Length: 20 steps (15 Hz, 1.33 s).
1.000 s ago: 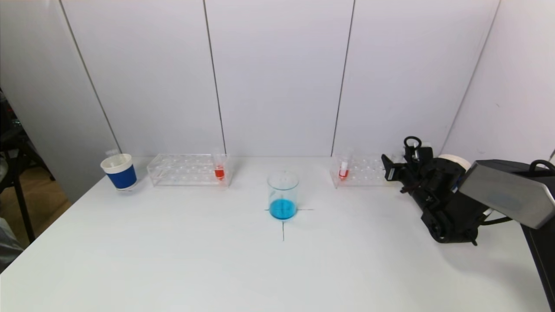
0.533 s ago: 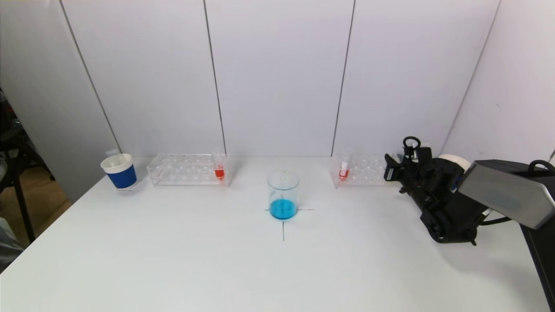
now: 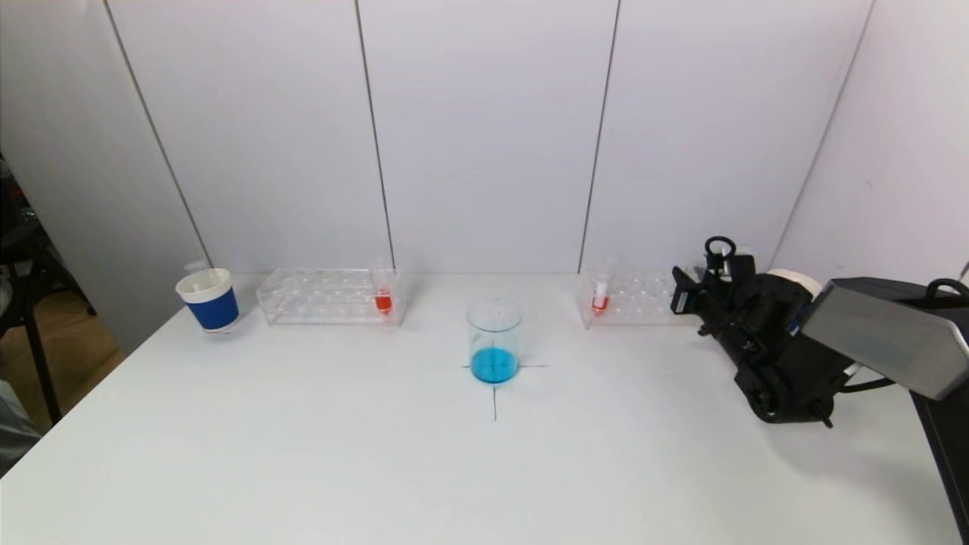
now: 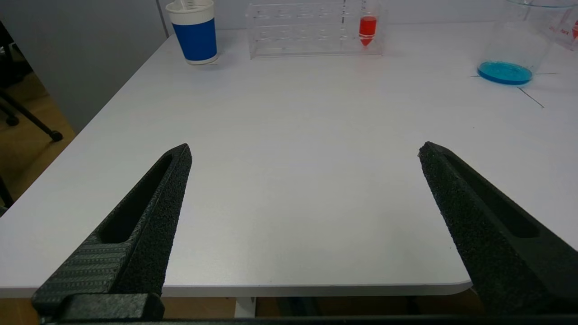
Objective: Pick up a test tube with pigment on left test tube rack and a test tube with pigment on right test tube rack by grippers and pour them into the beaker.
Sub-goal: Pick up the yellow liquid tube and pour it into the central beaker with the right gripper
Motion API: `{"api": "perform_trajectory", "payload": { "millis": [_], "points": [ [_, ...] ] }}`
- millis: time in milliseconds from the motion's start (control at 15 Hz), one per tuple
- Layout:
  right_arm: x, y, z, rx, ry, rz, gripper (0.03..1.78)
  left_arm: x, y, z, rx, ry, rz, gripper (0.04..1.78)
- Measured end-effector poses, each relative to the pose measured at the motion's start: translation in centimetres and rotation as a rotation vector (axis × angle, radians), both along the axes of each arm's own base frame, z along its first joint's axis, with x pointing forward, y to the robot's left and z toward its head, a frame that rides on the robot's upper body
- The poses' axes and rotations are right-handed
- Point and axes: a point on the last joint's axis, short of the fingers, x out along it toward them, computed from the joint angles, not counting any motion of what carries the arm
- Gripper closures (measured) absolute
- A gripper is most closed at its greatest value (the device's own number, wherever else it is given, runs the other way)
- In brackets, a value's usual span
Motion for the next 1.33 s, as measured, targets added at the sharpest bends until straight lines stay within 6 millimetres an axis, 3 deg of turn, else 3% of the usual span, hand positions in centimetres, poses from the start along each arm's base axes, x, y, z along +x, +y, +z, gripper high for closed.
{"api": "perform_trajectory", "payload": {
  "millis": [867, 1333],
  "points": [
    [-0.1, 0.1, 3.1, -0.002, -0.010, 0.005, 1.28, 0.0, 0.0, 0.0, 0.000, 0.000, 0.000, 0.06],
    [-0.3, -0.2, 7.2, -0.004, -0.013, 0.005, 1.28, 0.0, 0.0, 0.0, 0.000, 0.000, 0.000, 0.06]
  ]
}}
